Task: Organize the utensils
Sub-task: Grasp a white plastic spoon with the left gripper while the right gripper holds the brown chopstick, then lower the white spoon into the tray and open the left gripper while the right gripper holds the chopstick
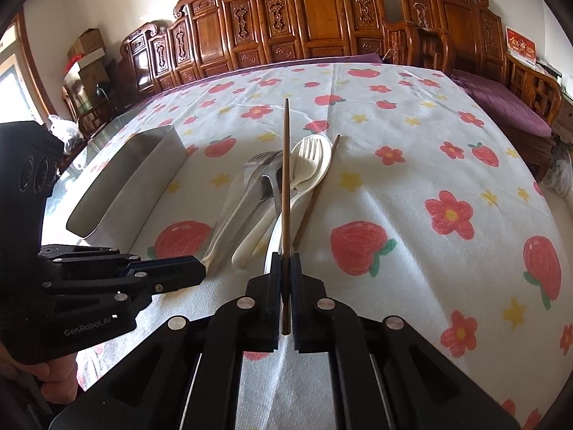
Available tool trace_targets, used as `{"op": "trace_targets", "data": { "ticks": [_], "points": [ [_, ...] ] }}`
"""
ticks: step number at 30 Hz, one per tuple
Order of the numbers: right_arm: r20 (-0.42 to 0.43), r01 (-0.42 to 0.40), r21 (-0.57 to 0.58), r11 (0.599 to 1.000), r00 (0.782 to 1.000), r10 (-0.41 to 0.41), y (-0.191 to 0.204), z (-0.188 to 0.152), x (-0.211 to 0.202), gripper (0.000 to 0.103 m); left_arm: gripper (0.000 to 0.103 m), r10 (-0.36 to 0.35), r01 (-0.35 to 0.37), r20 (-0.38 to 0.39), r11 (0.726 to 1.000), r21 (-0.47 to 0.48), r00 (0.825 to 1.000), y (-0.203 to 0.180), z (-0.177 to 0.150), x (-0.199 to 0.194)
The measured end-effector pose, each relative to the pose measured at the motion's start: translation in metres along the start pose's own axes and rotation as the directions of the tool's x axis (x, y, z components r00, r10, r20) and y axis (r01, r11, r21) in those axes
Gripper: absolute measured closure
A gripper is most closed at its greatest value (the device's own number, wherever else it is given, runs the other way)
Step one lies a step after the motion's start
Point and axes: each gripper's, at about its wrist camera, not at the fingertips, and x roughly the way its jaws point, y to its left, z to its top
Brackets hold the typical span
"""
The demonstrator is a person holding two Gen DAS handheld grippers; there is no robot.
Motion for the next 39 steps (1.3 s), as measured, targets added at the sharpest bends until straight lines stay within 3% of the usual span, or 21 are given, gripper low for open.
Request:
{"op": "trace_targets", "data": {
  "ticks": [10, 16, 39],
  "points": [
    [-0.004, -0.025, -0.013, 1.000, 1.000, 0.025, 0.008, 0.000, 0.002, 0.097, 0.102, 0.040, -0.041, 0.036, 0.999, 0.027, 0.999, 0.001, -0.002, -0.021],
    [-0.009, -0.045, -0.038, 0.998, 0.999, 0.044, 0.019, -0.001, 0.002, 0.097, 0.102, 0.096, -0.101, 0.068, 0.993, 0.064, 0.993, 0.003, 0.005, -0.040],
    [-0.006, -0.106, -0.102, 0.989, 0.994, 0.106, 0.051, -0.002, -0.006, 0.097, 0.102, 0.255, -0.258, 0.121, 0.966, 0.004, 0.959, 0.066, 0.022, -0.091]
  ]
}}
